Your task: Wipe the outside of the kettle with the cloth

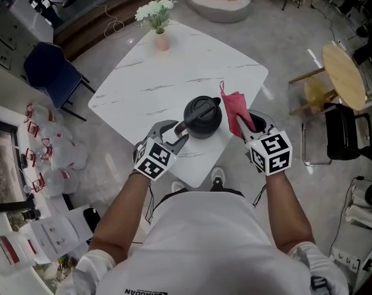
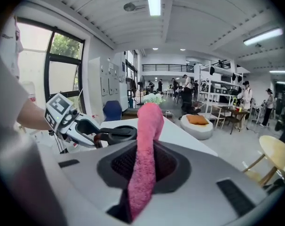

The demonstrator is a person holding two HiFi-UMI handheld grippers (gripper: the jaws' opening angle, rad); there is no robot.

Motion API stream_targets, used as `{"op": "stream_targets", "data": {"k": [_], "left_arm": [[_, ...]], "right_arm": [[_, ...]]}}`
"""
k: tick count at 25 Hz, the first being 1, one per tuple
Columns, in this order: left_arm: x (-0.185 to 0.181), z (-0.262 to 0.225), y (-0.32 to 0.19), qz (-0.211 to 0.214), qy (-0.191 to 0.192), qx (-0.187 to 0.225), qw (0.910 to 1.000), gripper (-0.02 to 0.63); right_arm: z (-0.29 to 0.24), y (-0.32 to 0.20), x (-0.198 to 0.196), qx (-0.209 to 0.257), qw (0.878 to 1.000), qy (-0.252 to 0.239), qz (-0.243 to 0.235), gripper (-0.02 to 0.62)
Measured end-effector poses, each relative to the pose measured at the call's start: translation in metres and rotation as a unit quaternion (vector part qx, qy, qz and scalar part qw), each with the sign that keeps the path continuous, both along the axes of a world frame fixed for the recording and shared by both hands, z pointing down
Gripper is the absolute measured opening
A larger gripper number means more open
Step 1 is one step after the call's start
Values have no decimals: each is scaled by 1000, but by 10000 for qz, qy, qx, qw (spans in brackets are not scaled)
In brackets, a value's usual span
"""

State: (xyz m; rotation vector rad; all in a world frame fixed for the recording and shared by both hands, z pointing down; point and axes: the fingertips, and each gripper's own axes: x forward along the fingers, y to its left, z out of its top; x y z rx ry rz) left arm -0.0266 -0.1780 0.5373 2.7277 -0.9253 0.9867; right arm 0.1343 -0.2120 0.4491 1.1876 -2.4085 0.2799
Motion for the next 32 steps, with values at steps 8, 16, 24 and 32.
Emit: {"op": "stream_targets", "data": {"k": [8, 16, 24, 32], "left_arm": [[11, 11, -8, 169, 27, -191, 9997, 156], [13, 5, -12, 3, 501, -399, 9979, 104], [12, 3, -13, -375, 947, -768, 9918, 103], [-27, -27, -42, -1002, 1803, -1769, 9624, 104]], "right_arm": [[2, 34, -1, 46, 9999, 12, -118, 64], [8, 43, -3, -9, 9999, 10, -158, 64], [4, 53, -31, 65, 9975, 45, -707, 64], [-10, 28, -96, 1421, 9566, 1827, -1769, 64]]}}
